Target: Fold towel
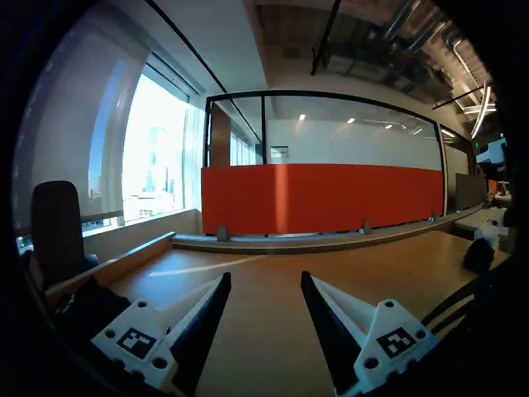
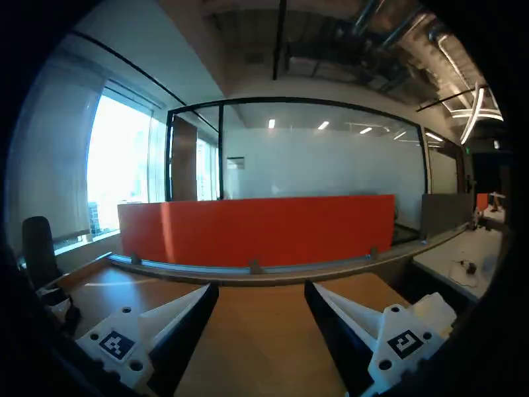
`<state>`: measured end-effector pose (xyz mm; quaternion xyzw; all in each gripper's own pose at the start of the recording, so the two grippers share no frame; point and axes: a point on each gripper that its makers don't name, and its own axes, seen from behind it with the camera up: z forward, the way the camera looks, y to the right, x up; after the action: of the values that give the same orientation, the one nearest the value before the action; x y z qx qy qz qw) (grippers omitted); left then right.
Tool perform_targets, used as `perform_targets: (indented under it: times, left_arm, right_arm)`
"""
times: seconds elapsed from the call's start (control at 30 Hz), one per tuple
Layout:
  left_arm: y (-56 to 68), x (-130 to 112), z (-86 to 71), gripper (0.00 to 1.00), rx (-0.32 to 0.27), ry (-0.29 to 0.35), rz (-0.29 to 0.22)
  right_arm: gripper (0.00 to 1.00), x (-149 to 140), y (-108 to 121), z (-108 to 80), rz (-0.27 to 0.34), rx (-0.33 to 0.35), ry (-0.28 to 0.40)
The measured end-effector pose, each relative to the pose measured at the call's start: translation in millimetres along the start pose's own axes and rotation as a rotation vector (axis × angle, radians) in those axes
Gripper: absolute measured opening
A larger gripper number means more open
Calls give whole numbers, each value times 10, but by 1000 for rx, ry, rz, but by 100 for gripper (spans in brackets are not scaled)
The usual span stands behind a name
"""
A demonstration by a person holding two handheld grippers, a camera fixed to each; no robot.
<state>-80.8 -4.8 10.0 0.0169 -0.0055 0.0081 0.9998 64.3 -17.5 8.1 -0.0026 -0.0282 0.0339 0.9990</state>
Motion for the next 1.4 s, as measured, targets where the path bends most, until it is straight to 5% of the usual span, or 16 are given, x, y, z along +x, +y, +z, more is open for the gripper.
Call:
perform_targets:
  times: [0.5,1.4]
  left_arm:
    - [-12,-476,38,78,16,29,-6]
    - [-48,-575,51,77,18,26,-13]
  right_arm:
    - [100,-396,-38,103,-19,8,-4]
    - [100,-500,-22,169,-30,26,-10]
